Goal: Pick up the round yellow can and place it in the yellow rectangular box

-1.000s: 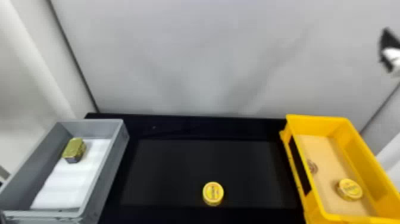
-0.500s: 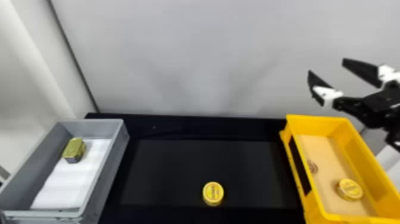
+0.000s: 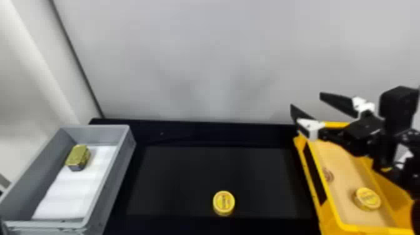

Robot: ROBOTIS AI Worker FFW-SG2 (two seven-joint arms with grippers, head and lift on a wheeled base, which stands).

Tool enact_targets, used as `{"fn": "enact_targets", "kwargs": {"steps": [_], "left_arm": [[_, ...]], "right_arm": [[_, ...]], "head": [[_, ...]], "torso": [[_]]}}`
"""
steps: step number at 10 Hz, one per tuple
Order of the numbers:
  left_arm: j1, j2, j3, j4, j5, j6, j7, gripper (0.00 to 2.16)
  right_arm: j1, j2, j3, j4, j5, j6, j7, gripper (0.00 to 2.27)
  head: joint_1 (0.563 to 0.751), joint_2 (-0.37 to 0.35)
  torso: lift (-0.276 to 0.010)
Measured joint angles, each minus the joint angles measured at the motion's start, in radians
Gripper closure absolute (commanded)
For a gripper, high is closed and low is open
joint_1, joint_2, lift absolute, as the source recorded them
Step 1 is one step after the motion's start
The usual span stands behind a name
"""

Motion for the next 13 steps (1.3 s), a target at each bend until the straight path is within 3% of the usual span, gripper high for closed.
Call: {"fn": "enact_targets", "kwargs": {"steps": [6, 13], "left_arm": [[-0.001, 0.000, -0.001, 0.004, 0.000, 0.002, 0.000, 0.10], [-0.005, 0.000, 0.001, 0.008, 0.000, 0.003, -0.002, 0.10]], "right_arm": [[0.052, 0.025, 0.133, 0.001, -0.002, 0.205, -0.020, 0.24], [0.056, 0.043, 0.261, 0.022, -0.020, 0.410, -0.111, 0.24]], "head": [[0.694, 0.014], [0.694, 0.014]], "torso": [[-0.060], [-0.060]]}}
